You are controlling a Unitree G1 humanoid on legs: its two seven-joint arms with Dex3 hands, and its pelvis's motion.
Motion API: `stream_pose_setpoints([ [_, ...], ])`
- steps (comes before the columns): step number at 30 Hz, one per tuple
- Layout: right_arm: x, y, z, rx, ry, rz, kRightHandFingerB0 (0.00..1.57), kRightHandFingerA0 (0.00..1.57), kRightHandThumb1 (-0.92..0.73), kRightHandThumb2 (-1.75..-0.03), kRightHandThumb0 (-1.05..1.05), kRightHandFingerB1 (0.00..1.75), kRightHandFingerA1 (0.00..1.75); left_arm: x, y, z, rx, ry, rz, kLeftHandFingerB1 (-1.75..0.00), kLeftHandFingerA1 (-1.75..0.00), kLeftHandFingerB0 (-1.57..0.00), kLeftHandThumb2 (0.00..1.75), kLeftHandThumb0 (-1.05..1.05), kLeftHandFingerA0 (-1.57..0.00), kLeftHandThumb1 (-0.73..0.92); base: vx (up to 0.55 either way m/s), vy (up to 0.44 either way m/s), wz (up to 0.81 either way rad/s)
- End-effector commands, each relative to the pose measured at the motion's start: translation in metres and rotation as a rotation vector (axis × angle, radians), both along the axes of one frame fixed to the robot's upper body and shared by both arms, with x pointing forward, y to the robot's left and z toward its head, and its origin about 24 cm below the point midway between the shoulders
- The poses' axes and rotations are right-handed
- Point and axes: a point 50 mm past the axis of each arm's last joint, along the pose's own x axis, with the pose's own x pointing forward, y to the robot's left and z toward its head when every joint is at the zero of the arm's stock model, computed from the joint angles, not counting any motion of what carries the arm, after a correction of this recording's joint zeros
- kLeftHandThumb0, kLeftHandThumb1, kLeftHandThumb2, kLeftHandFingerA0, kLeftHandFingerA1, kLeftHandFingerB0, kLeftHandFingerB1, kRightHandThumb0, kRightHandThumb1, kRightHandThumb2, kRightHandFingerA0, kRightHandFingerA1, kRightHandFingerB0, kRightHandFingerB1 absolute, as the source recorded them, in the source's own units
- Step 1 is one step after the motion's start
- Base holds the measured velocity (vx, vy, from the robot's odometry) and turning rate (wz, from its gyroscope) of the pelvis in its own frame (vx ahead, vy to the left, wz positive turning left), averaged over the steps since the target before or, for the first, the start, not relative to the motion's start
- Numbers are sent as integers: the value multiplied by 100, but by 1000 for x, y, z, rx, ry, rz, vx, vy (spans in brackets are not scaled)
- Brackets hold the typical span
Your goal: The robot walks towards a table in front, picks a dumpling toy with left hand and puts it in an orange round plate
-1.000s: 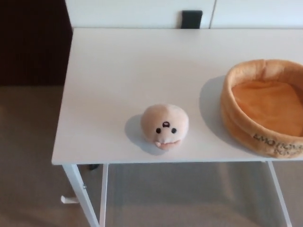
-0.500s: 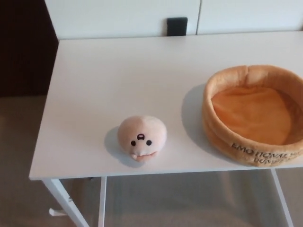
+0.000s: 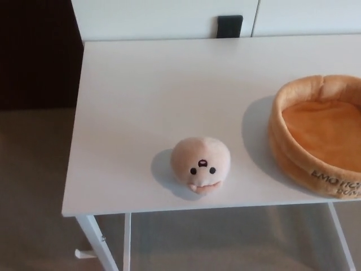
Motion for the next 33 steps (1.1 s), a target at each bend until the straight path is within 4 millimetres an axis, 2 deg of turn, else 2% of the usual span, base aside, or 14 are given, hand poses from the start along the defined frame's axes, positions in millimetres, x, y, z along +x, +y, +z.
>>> stream_pose_setpoints([
  [1,0,-3,2,-9,-10,-23,34,67,-62,-58,-31,32,48,11,12,16,-18,-125,-10,-28,-35,-17,57,-33,-27,54,0,0,0],
  [5,0,-1,1,-4,-6,-11,33,63,-61,-59,-30,32,46,24,28,43,15,-280,-76,-28,-35,-17,57,-42,-27,55,-35,-97,7],
  [6,0,-1,1,-5,-4,-8,28,57,-49,-75,-38,42,56,25,30,51,20,-324,-93,-28,-38,-18,57,-40,-28,54,-21,-96,3],
  [8,0,-1,0,-8,0,-7,28,59,-49,-74,-38,42,56,26,34,65,17,-408,-106,-28,-37,-19,57,-38,-28,52,1,-91,1],
  [9,0,0,0,-5,2,-5,33,63,-62,-59,-30,32,46,25,36,74,14,-432,-113,-28,-38,-18,56,-39,-28,53,0,0,0],
  [14,-2,2,-1,-2,12,17,33,62,-61,-59,-31,32,46,19,43,106,65,-500,-183,-28,-39,-20,56,-37,-32,52,0,0,0],
  [20,-1,3,-2,-4,9,-2,34,70,-63,-64,-32,34,53,41,38,177,83,-762,-310,-29,-35,-16,57,-41,-27,51,0,0,0],
  [21,-3,2,-2,-8,22,16,33,68,-64,-59,-32,31,49,49,30,207,66,-854,-341,-29,-34,-15,56,-39,-22,50,0,0,0],
  [23,-4,3,-2,-6,23,9,33,66,-63,-59,-29,32,48,54,26,224,70,-902,-362,-29,-33,-15,56,-38,-22,50,0,0,0],
  [25,-5,3,-3,-5,31,21,26,58,-50,-75,-39,42,56,67,14,262,96,-1022,-460,-33,-36,-14,62,-45,-15,45,0,0,0],
  [26,-5,3,-2,0,31,16,31,61,-64,-59,-32,31,46,69,11,270,101,-1045,-482,-48,-49,0,90,-26,-1,39,0,0,0],
  [27,-6,3,-2,-8,41,32,26,61,-50,-76,-39,42,61,81,-4,303,153,-1127,-577,-48,-49,0,89,-27,-1,37,0,0,0],
  [32,-6,3,-3,-8,43,42,26,61,-50,-76,-39,42,61,101,-35,348,150,-1238,-704,-48,-49,0,90,-26,-1,39,0,0,0],
  [33,-6,3,-3,-12,48,58,27,57,-51,-76,-42,42,57,116,-53,366,158,-1275,-816,-25,-40,-1,68,-44,-8,46,0,0,0],
])
